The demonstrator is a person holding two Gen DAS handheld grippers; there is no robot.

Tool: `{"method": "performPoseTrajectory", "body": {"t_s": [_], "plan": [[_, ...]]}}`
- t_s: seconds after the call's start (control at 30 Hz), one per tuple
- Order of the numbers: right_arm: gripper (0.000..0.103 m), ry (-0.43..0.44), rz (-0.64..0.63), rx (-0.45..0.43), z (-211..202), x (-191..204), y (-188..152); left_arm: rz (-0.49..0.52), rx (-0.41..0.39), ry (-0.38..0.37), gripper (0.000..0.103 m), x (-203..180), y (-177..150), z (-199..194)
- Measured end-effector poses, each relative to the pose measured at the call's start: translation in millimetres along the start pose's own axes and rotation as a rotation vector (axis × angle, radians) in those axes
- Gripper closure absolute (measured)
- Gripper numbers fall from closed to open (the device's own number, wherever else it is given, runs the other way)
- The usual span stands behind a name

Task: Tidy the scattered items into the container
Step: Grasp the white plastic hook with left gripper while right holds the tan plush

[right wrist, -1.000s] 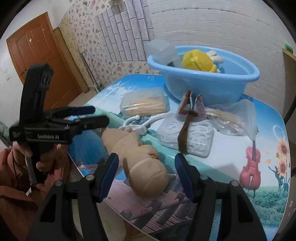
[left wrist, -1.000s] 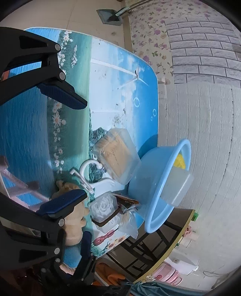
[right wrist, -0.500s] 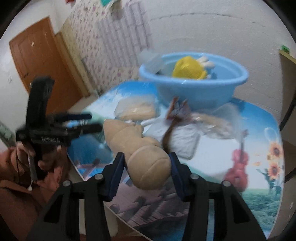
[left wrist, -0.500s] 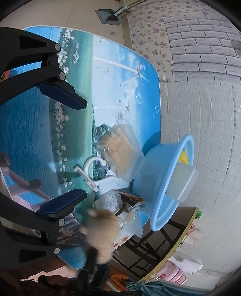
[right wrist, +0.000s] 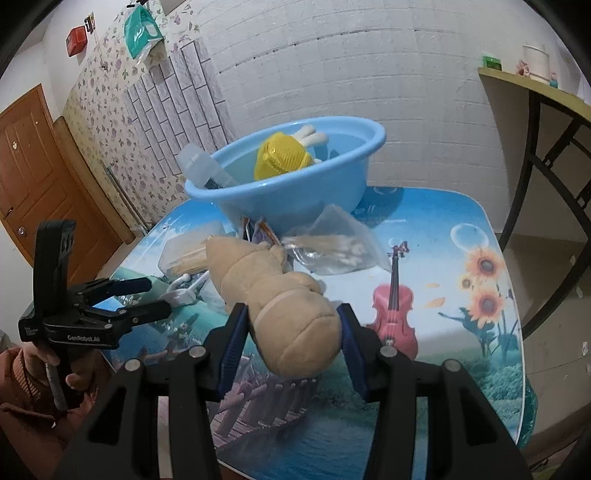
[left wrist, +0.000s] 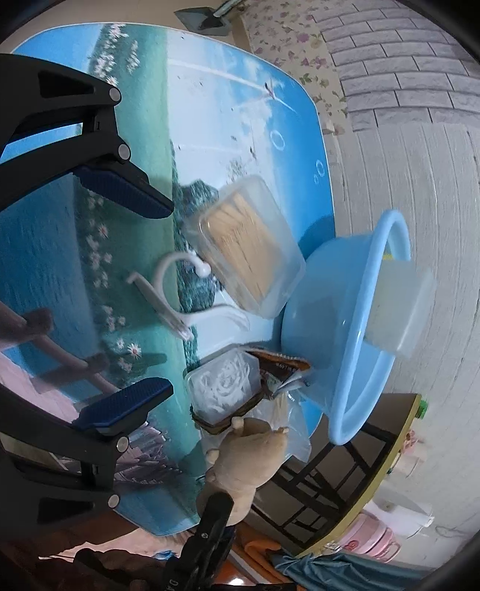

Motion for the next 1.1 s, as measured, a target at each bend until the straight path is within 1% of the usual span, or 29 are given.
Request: {"method": "performPoseTrajectory", "body": {"t_s": [0.03,0.07,0.1,0.17,0.2,0.27,0.37,0.4,0.43,0.53,0.6,0.77,0.87,0.93,1.1], "plan": [[0.055,0.0,0.0,0.0,-1,0,-1,0.003,0.004,-0.007,0.02,-2,-1,2],[0.055,0.002,0.001,0.001,0,0,0,0.001,0.009,-0.01,0.027,-2,-1,3],[0.055,0.003,0.002,0.002,0,0,-1,-0.002,0.015,-0.008,0.031,-1,-1,5],[0.055,0.002,-0.001,0.001,0,1,-1,-0.004,0.011,0.002,0.044,1,0,6],[0.055,0.002,-0.002,-0.001,-4,1,-4,-0.004,0.012,-0.003,0.047,1,0,6],[0.055,-0.005,-0.002,-0.01,-5,1,-4,0.0,0.012,-0.013,0.061,1,1,6],[0.055,-0.018,0.008,-0.03,-9,-3,0,-0.001,0.014,-0.032,0.067,2,1,5],[0.055,-0.027,0.017,-0.043,-12,-5,2,0.0,0.012,-0.041,0.073,2,0,3],[0.055,-0.034,0.023,-0.051,-14,-8,4,0.001,0.009,-0.043,0.091,3,0,2],[0.055,-0.095,0.02,-0.064,-21,-17,7,-0.007,0.014,-0.038,0.092,9,-3,-1],[0.055,-0.114,0.036,-0.063,-23,-25,6,-0.009,0.013,-0.036,0.092,14,-5,-3],[0.055,-0.163,0.094,-0.025,-18,-45,-5,0.007,-0.003,0.003,0.092,23,-8,-15],[0.055,-0.165,0.111,0.003,-12,-48,-13,0.02,-0.012,0.044,0.092,31,-13,-25],[0.055,-0.161,0.104,0.016,-8,-47,-16,0.02,-0.004,0.057,0.092,36,-17,-30],[0.053,-0.151,0.07,0.045,1,-41,-21,-0.015,0.002,0.117,0.092,56,-26,-40]]}}
Point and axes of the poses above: each gripper's, at about its wrist camera, not at the fingertips, and z roughly the way its jaws point, x to its left, y to its top, the point moved 9 cm from there along z, roughly the way its jaws point, and after that the axes turned 6 degrees about -z, right-handed, at the moved point
